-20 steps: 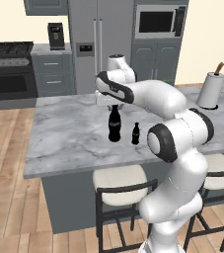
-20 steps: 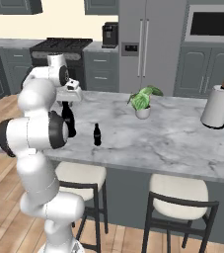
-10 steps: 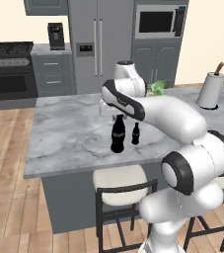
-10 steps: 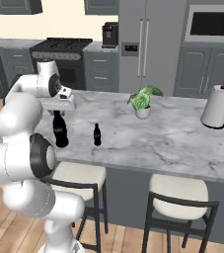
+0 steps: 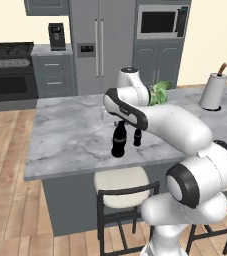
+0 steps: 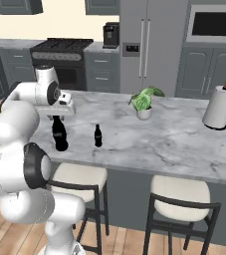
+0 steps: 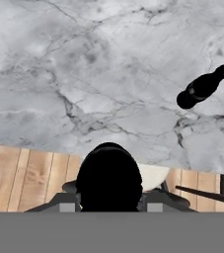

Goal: Place the large bottle from the dining counter next to the other large bottle outside the sink, and place the small bottle from the dining counter next to the other small bottle inside the sink.

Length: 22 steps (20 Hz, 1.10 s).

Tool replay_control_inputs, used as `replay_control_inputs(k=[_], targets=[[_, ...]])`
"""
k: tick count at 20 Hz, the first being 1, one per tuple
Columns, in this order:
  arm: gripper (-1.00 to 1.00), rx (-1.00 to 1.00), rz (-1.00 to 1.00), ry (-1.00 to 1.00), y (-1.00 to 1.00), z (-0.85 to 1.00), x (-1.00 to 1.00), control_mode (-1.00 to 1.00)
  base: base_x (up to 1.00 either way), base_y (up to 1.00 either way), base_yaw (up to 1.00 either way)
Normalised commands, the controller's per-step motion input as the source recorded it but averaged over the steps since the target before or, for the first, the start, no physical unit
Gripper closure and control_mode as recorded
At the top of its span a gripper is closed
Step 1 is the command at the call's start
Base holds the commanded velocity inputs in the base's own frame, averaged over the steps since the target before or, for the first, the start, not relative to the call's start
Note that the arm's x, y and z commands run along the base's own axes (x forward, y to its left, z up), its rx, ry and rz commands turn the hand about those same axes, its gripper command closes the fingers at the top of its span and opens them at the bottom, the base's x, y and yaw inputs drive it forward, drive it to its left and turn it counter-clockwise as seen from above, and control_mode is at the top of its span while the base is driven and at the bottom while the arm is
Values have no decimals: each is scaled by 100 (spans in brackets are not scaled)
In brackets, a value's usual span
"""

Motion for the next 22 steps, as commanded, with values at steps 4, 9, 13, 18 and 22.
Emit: replay_control_inputs(k=[4, 9, 13, 18, 22], targets=[[100, 0, 0, 0, 0, 0, 0, 100, 1, 36, 12], [100, 0, 0, 0, 0, 0, 0, 100, 15, 59, 28], [100, 0, 0, 0, 0, 0, 0, 100, 23, 65, 28], [100, 0, 0, 0, 0, 0, 0, 100, 24, 75, 17], [100, 0, 0, 0, 0, 0, 0, 100, 33, 62, 4]])
